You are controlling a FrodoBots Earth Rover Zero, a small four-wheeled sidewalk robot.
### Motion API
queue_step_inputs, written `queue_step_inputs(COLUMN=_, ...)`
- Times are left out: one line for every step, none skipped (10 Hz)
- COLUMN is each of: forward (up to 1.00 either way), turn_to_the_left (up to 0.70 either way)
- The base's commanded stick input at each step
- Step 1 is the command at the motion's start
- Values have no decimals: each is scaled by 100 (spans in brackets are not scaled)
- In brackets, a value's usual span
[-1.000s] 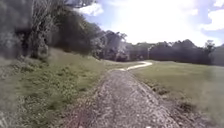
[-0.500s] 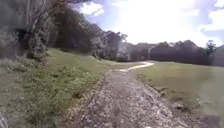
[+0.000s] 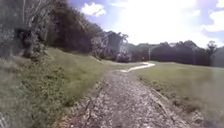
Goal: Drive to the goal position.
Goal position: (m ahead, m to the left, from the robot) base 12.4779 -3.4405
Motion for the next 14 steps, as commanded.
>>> queue_step_inputs(forward=70, turn_to_the_left=0)
queue_step_inputs(forward=70, turn_to_the_left=0)
queue_step_inputs(forward=70, turn_to_the_left=0)
queue_step_inputs(forward=70, turn_to_the_left=0)
queue_step_inputs(forward=70, turn_to_the_left=0)
queue_step_inputs(forward=70, turn_to_the_left=0)
queue_step_inputs(forward=70, turn_to_the_left=0)
queue_step_inputs(forward=70, turn_to_the_left=0)
queue_step_inputs(forward=70, turn_to_the_left=0)
queue_step_inputs(forward=70, turn_to_the_left=0)
queue_step_inputs(forward=70, turn_to_the_left=0)
queue_step_inputs(forward=70, turn_to_the_left=-12)
queue_step_inputs(forward=70, turn_to_the_left=-33)
queue_step_inputs(forward=70, turn_to_the_left=-14)
